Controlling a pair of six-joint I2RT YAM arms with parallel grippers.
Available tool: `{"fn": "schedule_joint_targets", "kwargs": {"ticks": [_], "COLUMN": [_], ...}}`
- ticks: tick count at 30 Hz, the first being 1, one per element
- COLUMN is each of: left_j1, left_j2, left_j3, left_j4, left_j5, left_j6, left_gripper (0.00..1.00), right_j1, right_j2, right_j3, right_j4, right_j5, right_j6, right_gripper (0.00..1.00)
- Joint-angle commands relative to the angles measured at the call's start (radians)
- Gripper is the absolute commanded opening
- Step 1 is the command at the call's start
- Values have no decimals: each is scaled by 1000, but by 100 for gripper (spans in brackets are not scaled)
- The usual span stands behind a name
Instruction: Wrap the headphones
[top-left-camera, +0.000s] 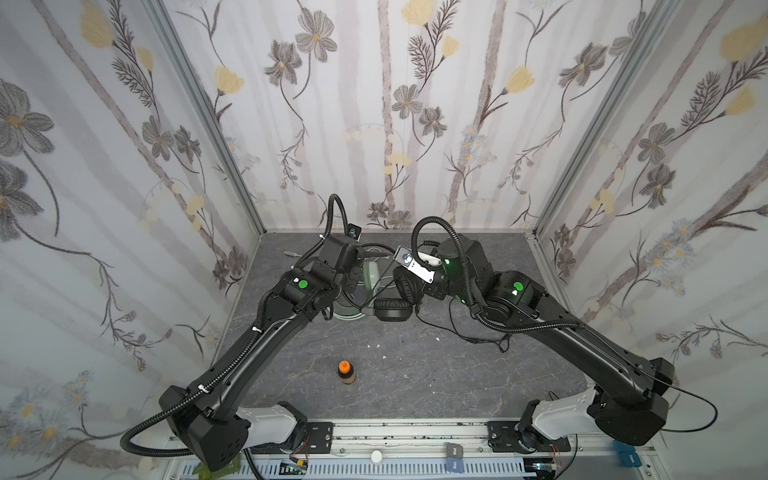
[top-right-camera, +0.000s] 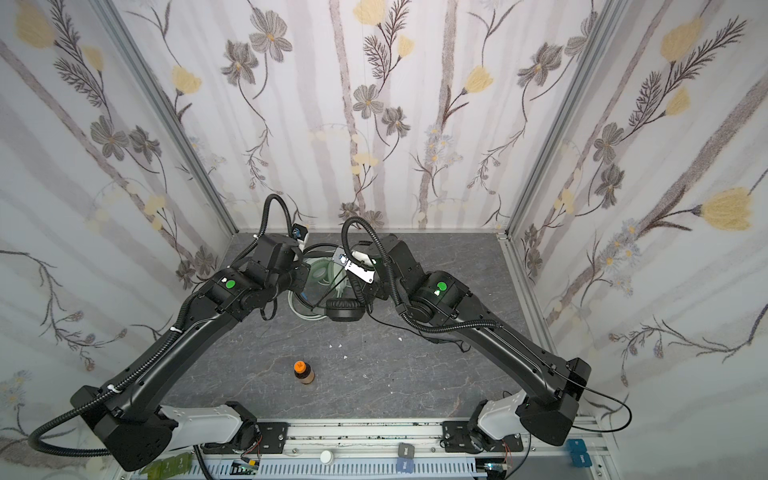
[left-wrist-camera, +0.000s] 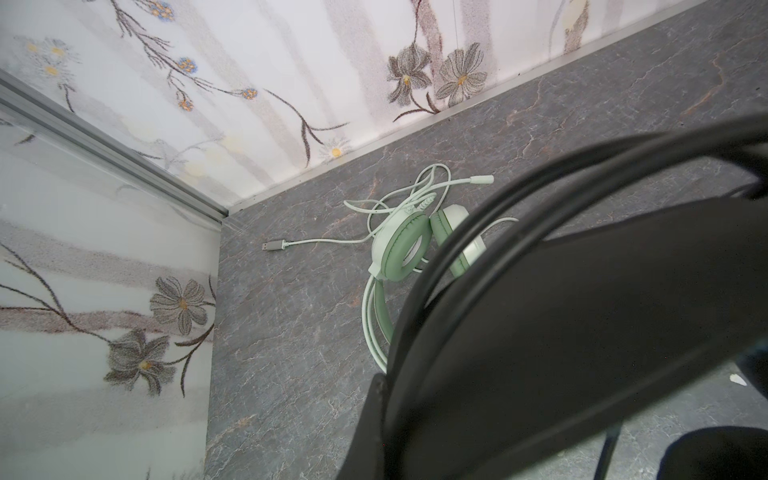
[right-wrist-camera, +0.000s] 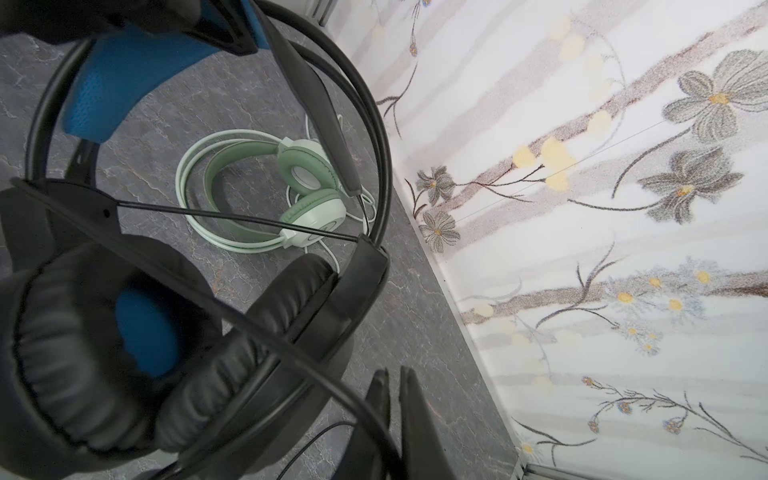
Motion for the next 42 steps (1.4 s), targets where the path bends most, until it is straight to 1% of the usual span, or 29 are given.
{"fn": "schedule_joint_targets", "kwargs": {"ticks": [1, 3, 10, 13, 18, 20, 22, 24, 25, 26, 29, 36, 39, 42], "left_j1": [3, 3, 3, 4, 7, 6, 6, 5, 6, 8, 8, 8, 10, 14], "left_j2": [-9, -12, -26, -25, -24, -25, -26, -26, -26, -26, -25, -25, -26, -23], "left_j3": [7, 8, 12, 12, 2, 6, 14, 21, 25, 27, 66, 143, 177, 216], "left_j4": [22, 30, 52, 52, 23, 5, -8, -8, -4, -4, -9, -23, -28, -50], "left_j5": [-51, -76, -154, -101, 116, 202, 259, 296, 308, 319, 335, 349, 325, 325], "left_j6": [-1, -3, 0, 12, 37, 27, 9, -13, -26, -35, -55, -87, -83, -76], "left_gripper": [0, 0, 0, 0, 0, 0, 0, 0, 0, 0, 0, 0, 0, 0], "right_j1": [19, 35, 50, 44, -1, -39, -79, -103, -142, -158, -191, -243, -273, -304], "right_j2": [-15, -17, -14, -12, 30, 74, 89, 97, 100, 103, 104, 88, 66, 56], "right_j3": [18, 18, -1, -6, 45, 86, 109, 112, 110, 107, 82, -1, -61, -100], "right_j4": [17, 19, 21, 45, 90, 94, 107, 130, 139, 147, 187, 309, 395, 471], "right_j5": [51, 54, 151, 170, 154, 117, 64, 19, -5, -33, -97, -176, -206, -242], "right_j6": [-33, -47, -110, -116, -105, -78, -47, -25, -12, 3, 28, 93, 138, 201], "right_gripper": [11, 11, 11, 12, 15, 15, 16, 17, 18, 18, 18, 18, 18, 18]}}
